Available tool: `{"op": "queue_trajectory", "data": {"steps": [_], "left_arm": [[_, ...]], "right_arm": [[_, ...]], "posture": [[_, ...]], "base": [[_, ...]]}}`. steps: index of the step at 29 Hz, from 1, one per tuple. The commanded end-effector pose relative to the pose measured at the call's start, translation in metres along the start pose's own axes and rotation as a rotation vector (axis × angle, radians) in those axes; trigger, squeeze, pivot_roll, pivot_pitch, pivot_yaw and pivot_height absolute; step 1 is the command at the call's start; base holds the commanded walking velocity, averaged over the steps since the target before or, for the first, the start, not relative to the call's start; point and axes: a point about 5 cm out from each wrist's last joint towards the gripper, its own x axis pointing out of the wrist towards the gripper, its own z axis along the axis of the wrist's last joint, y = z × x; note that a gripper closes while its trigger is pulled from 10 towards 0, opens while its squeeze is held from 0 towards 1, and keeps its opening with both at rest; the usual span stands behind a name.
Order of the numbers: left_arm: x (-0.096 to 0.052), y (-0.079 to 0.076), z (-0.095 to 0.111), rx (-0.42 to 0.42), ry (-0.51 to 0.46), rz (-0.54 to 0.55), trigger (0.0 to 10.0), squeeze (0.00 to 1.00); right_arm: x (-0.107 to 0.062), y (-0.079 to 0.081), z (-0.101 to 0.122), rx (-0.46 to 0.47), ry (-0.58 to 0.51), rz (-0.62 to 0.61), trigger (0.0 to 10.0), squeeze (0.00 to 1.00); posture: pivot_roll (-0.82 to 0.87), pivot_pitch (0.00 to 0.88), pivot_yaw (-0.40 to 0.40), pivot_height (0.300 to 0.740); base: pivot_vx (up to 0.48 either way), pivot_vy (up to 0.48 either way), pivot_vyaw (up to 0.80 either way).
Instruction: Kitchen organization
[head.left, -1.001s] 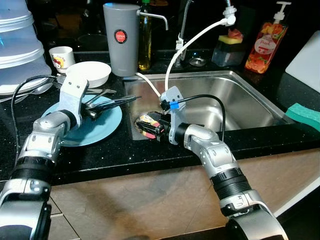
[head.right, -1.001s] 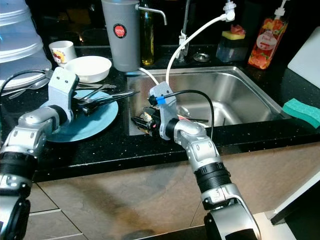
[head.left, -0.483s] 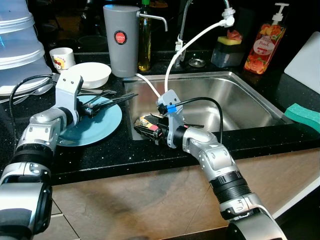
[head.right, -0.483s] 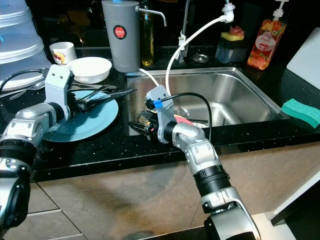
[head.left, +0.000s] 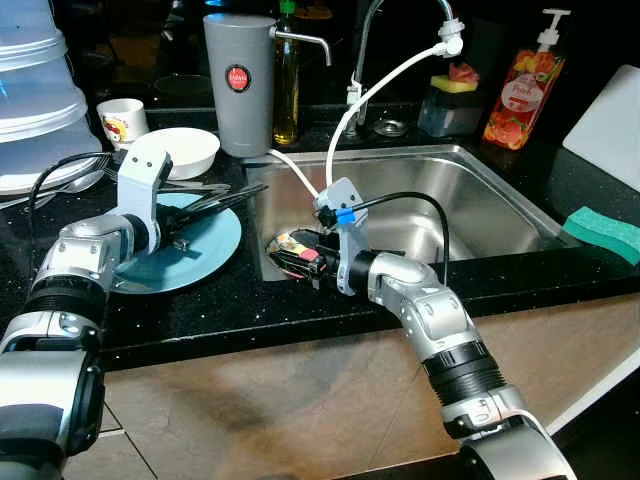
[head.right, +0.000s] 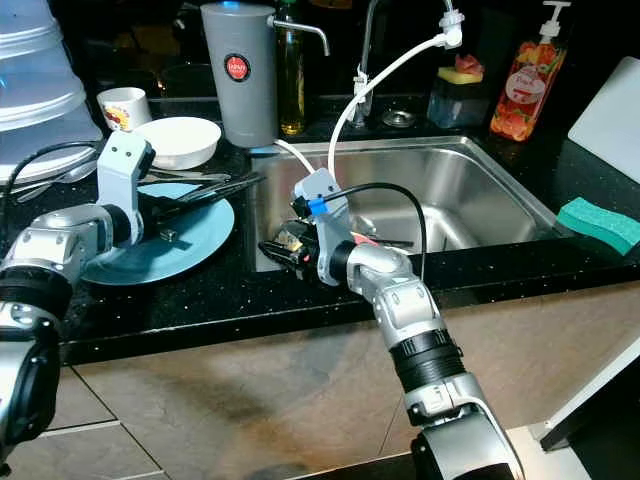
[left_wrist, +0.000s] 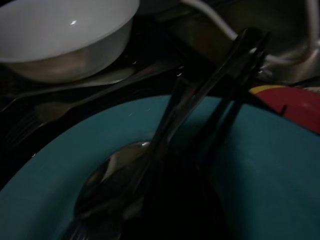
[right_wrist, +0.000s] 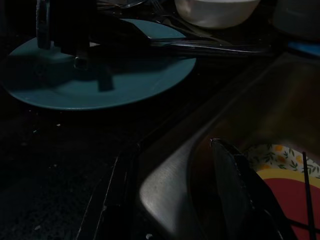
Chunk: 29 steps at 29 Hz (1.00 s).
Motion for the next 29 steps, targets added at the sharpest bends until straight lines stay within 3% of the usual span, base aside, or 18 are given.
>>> {"op": "queue_trajectory", "data": {"steps": [1,4,9,16,18,19,21,22,23,29], "left_arm": [[-0.004,0.01,-0.009,0.0,0.04,0.06,0.0,0.0],[-0.004,0.007,0.008,-0.008,-0.02,0.046,0.0,0.0],[-0.008,-0.013,0.05,-0.111,-0.181,-0.122,0.0,0.0],[-0.013,-0.023,0.07,-0.194,-0.252,-0.228,0.0,0.0],[-0.013,-0.022,0.069,-0.171,-0.244,-0.216,0.0,0.0],[-0.01,-0.017,0.059,-0.063,-0.184,-0.148,0.0,0.0],[-0.01,-0.017,0.059,-0.063,-0.184,-0.148,0.0,0.0],[-0.008,-0.012,0.048,0.031,-0.124,-0.084,2.5,0.27],[-0.007,-0.011,0.044,0.06,-0.107,-0.078,10.0,1.0],[-0.004,-0.006,0.036,0.023,-0.107,-0.037,10.0,1.0]], "right_arm": [[0.0,0.001,-0.002,0.005,0.019,0.006,10.0,0.0],[0.0,0.0,-0.002,0.007,0.017,0.002,10.0,0.0],[-0.001,-0.002,0.0,0.01,0.012,-0.007,10.0,0.0],[-0.001,-0.002,0.0,0.01,0.009,-0.007,10.0,0.0],[-0.001,-0.002,0.001,0.01,0.008,-0.007,10.0,0.0],[0.0,-0.002,0.001,0.01,0.007,-0.005,10.0,0.0],[0.0,-0.002,0.001,0.01,0.007,-0.005,10.0,0.0],[0.0,-0.002,0.001,0.011,0.006,-0.004,10.0,0.0],[0.0,-0.002,0.001,0.011,0.006,-0.003,10.0,0.0],[-0.001,0.0,0.001,0.013,0.007,0.01,10.0,0.0]], "posture": [[0.06,0.098,-0.026,0.74],[0.06,0.098,-0.026,0.74],[0.06,0.097,-0.024,0.74],[0.06,0.091,-0.028,0.74],[0.06,0.091,-0.028,0.74],[0.06,0.084,-0.028,0.74],[0.06,0.084,-0.028,0.74],[0.06,0.082,-0.028,0.74],[0.06,0.082,-0.028,0.74],[0.06,0.076,-0.028,0.74]], "base": [[0.0,0.0,0.0],[0.0,0.0,0.0],[0.0,0.0,0.0],[0.0,0.0,0.0],[0.0,0.0,0.0],[0.0,0.0,0.0],[0.0,0.0,0.0],[0.0,0.0,0.0],[0.0,0.0,0.0],[0.0,0.0,0.0]]}}
